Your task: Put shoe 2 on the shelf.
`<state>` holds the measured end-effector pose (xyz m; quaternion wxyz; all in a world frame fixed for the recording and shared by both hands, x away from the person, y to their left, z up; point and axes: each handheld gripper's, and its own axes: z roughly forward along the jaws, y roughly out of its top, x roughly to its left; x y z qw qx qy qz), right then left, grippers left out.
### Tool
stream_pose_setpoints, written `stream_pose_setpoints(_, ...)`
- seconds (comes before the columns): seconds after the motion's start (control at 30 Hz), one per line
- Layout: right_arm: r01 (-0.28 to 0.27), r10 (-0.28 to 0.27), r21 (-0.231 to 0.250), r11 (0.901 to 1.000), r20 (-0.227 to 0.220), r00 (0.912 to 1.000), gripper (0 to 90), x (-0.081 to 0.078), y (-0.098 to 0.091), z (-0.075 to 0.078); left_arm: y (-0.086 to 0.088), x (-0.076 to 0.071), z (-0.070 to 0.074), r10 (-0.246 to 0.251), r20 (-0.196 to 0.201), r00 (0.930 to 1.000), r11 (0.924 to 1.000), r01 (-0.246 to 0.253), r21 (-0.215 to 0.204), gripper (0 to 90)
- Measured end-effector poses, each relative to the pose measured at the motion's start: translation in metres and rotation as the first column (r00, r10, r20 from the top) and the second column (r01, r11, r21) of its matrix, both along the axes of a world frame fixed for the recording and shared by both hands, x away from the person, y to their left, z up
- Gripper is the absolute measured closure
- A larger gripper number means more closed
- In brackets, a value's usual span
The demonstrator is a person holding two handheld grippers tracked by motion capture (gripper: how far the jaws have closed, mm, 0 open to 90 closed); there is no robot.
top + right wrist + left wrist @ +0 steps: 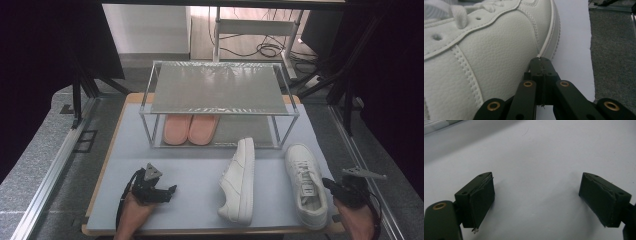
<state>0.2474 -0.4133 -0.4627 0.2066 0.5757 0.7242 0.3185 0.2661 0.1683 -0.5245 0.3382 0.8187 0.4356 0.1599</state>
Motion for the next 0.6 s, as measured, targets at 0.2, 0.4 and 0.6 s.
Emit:
stream_pose_setpoints(0.2, 0.011, -0.011, -0.009, 0.9999, -0.014, 0.9998, 90.0, 0.001, -0.003, -0.005, 0.000, 0.000, 0.000, 0.000, 0.000, 1.0000, 1.0000, 0.000, 0.000, 13.2)
stream_pose_setpoints(0.4, 0.022, -0.022, 0.001, 0.9997, -0.026, 0.9994, 90.0, 0.003, -0.008, -0.014, 0.000, 0.000, 0.000, 0.000, 0.000, 1.0000, 1.0000, 0.000, 0.000, 13.3)
stream_pose_setpoints(0.6, 0.029, -0.029, 0.035, 0.9990, -0.014, 0.9995, 90.0, 0.003, -0.014, -0.015, 0.000, 0.000, 0.000, 0.001, 0.001, 1.0000, 1.0000, -0.001, -0.001, 13.4)
